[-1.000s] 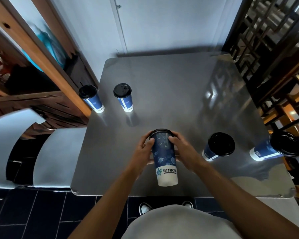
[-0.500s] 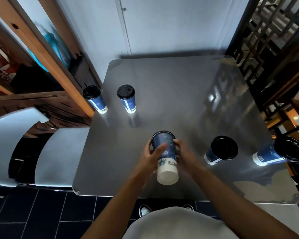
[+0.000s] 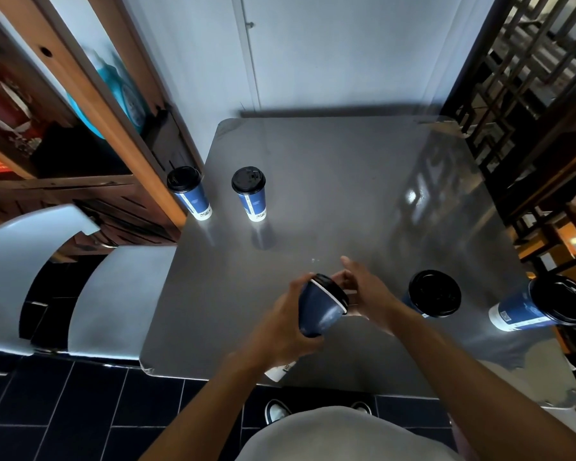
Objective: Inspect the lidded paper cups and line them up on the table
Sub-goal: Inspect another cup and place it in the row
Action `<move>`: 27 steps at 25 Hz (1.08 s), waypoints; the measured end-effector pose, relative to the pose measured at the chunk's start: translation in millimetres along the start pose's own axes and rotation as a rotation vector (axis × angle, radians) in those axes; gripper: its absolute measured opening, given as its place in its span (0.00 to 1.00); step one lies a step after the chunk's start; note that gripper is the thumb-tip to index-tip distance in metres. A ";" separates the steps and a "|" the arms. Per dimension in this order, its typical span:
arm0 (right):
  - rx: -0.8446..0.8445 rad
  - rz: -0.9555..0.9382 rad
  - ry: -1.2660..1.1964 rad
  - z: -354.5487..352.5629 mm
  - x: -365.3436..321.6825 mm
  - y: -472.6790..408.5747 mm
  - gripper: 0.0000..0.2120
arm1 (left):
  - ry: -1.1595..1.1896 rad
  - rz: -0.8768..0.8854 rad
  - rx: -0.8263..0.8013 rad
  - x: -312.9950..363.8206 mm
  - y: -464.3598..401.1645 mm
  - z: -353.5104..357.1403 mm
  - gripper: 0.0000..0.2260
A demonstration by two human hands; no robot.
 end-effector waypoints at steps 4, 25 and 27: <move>0.070 -0.176 0.261 18.5 -11.0 7.3 0.18 | -0.153 -0.032 0.031 -0.3 -1.5 -4.0 0.44; -0.034 -0.653 0.232 43.1 -39.4 56.2 0.20 | 1.021 -0.459 -0.166 -8.8 37.3 24.8 0.35; -0.075 -0.620 0.300 50.0 -38.7 56.6 0.21 | 1.115 -0.554 -0.238 -6.1 44.1 38.9 0.36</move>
Point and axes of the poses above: each hand's wrist, its own y-axis away from the middle knuckle, its own z-axis out of the palm, x = y × z, the point moved 9 cm from there along -y, towards the middle knuckle, and after that the axes turned 15 degrees about z, right-handed, at the moved point
